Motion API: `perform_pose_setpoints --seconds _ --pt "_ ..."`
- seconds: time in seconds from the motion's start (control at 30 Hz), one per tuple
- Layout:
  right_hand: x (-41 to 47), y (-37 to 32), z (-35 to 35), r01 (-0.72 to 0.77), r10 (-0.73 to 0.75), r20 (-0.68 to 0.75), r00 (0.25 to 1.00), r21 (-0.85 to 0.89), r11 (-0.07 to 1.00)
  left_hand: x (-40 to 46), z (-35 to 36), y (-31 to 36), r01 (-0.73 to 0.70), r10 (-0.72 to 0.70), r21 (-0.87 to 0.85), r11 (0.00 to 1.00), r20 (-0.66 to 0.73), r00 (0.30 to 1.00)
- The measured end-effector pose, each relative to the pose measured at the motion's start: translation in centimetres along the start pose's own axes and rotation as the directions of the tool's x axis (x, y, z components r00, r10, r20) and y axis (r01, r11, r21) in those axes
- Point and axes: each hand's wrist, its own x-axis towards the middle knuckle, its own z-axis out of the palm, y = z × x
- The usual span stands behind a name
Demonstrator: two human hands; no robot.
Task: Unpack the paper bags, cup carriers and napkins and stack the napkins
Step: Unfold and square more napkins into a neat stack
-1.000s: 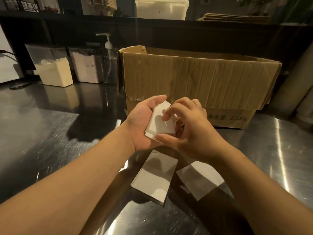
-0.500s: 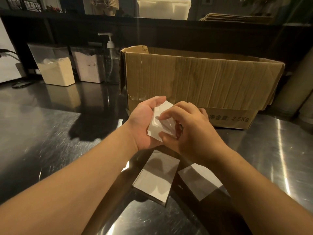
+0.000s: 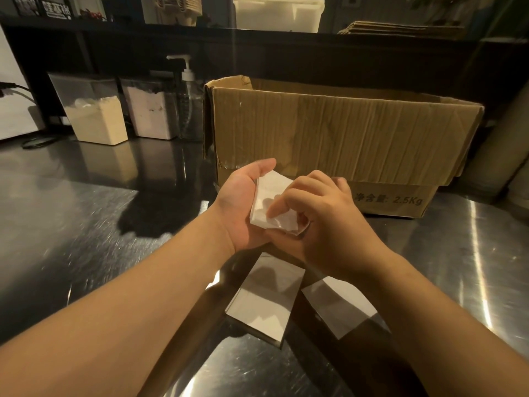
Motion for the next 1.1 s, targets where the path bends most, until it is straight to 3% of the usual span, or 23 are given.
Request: perform_pose_setpoints --seconds 0.27,0.37,0.43,0.5,0.57,0.63,0.7,0.97,1.1 --pt "-0.1 0.2 0.4 -0.013 0.013 -0.034 0.999 -0.005 1.000 0.4 -0.3 -0.1 0.033 -0.033 -0.007 0.999 0.039 0.999" --pt "0.0 0.0 0.1 -0.061 0.062 -0.009 0.998 0.096 0.994 0.2 -0.4 0.2 0.064 -0.063 -0.008 0.998 0.102 0.993" --pt "0.4 -0.3 -0.4 -0.179 0.189 -0.023 0.982 0.224 0.958 0.1 -0.4 0.5 0.058 -0.059 0.011 0.998 0.114 0.992" --pt "0.8 -0.3 -1.1 -0.364 0.360 0.071 0.930 0.288 0.885 0.2 -0.6 0.7 0.009 -0.009 0.007 1.000 0.055 0.998" --pt "0.9 -0.1 -1.6 -0.512 0.449 0.307 0.839 0.167 0.842 0.1 -0.9 1.1 -0.013 0.015 -0.052 0.999 0.055 0.998" --pt "0.8 -0.4 -1.8 -0.538 0.438 0.575 0.691 0.004 0.843 0.1 -1.0 1.3 -0.008 0.015 -0.084 0.996 0.084 0.996" --pt "0.7 -1.2 -1.6 -0.510 0.402 0.719 0.568 -0.076 0.857 0.3 -1.3 1.4 -0.014 0.020 -0.079 0.997 0.074 0.997" --pt "1.1 -1.7 -0.3 -0.541 0.354 0.763 0.541 -0.006 0.841 0.8 -1.4 1.1 0.004 -0.001 -0.057 0.998 0.055 0.998" --pt "1.0 -1.9 -0.3 -0.487 0.328 0.749 0.576 -0.007 0.873 0.9 -1.4 0.9 0.014 -0.013 -0.021 1.000 0.045 0.999"
